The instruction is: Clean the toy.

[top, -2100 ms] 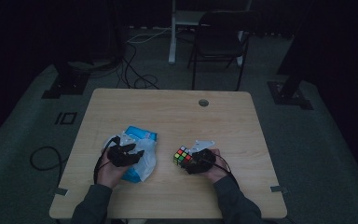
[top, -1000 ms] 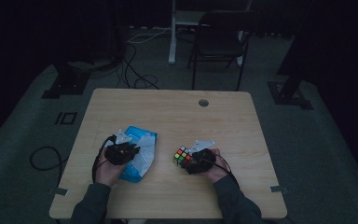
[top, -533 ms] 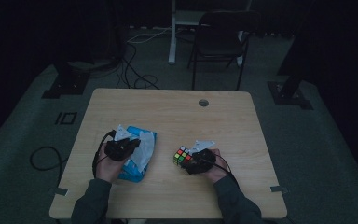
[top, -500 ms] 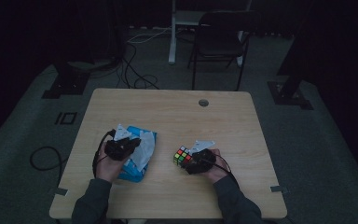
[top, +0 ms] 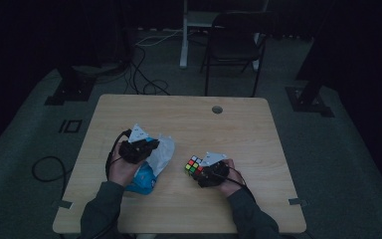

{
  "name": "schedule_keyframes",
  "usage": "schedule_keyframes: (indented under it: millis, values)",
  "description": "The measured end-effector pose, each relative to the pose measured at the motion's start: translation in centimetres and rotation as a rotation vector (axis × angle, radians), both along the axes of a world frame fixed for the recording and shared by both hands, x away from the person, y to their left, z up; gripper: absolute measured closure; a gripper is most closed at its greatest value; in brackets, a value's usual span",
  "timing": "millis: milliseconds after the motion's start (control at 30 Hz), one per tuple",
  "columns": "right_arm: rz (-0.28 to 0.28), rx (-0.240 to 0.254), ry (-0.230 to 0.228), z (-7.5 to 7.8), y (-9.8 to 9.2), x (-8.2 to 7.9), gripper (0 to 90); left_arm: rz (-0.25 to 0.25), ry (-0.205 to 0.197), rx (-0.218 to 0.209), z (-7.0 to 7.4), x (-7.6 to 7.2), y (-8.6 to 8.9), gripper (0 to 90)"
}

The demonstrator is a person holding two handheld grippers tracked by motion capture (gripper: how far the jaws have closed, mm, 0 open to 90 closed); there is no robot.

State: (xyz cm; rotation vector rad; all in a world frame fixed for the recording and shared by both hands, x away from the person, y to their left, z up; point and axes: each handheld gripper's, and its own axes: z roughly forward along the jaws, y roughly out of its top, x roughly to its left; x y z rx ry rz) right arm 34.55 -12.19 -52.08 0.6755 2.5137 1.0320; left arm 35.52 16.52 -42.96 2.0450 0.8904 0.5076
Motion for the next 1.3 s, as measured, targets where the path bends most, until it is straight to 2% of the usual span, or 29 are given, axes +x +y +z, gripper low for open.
schedule_keyframes:
  millis: [233, 533, 667, 733, 833, 867, 1033, 1067, 1100, 1200, 1300]
  values:
    - [0.011, -0.012, -0.055, 0.5, 0.2, -0.5, 34.2, -0.04, 0.001, -0.014, 0.6, 0.9, -0.9, 87.5]
    - [0.026, -0.058, -0.144, 1.2, 0.7, -1.5, 34.2, -0.078, -0.015, -0.013, 1.3, 2.2, -2.3, 87.2]
    - [0.027, -0.066, -0.171, 1.3, 0.8, -1.9, 34.2, -0.091, -0.016, -0.018, 1.3, 2.6, -2.8, 87.2]
    - [0.028, -0.078, -0.193, 1.4, 0.9, -2.0, 34.2, -0.094, -0.014, -0.035, 1.3, 3.1, -3.2, 87.2]
    - [0.022, -0.078, -0.197, 1.4, 1.0, -2.2, 34.3, -0.098, -0.013, -0.04, 1.3, 3.2, -3.3, 87.2]
    - [0.023, -0.089, -0.216, 1.4, 1.1, -2.3, 34.2, -0.107, -0.012, -0.048, 1.3, 3.5, -3.7, 87.2]
    - [0.025, -0.109, -0.249, 1.5, 1.3, -2.7, 34.2, -0.122, -0.009, -0.043, 1.3, 3.9, -4.4, 87.2]
    - [0.022, -0.122, -0.269, 1.5, 1.4, -2.8, 34.2, -0.125, -0.008, -0.041, 1.3, 4.0, -4.6, 87.2]
    - [0.009, -0.157, -0.323, 1.5, 1.6, -3.2, 34.2, -0.13, -0.005, -0.037, 1.3, 4.0, -4.8, 87.2]
    - [0.008, -0.151, -0.345, 1.7, 1.7, -3.4, 34.3, -0.141, -0.005, -0.03, 1.2, 4.2, -5.3, 87.2]
    - [0.009, -0.183, -0.382, 1.7, 2.0, -3.8, 34.3, -0.152, 0.0, -0.018, 1.0, 4.4, -5.9, 87.1]
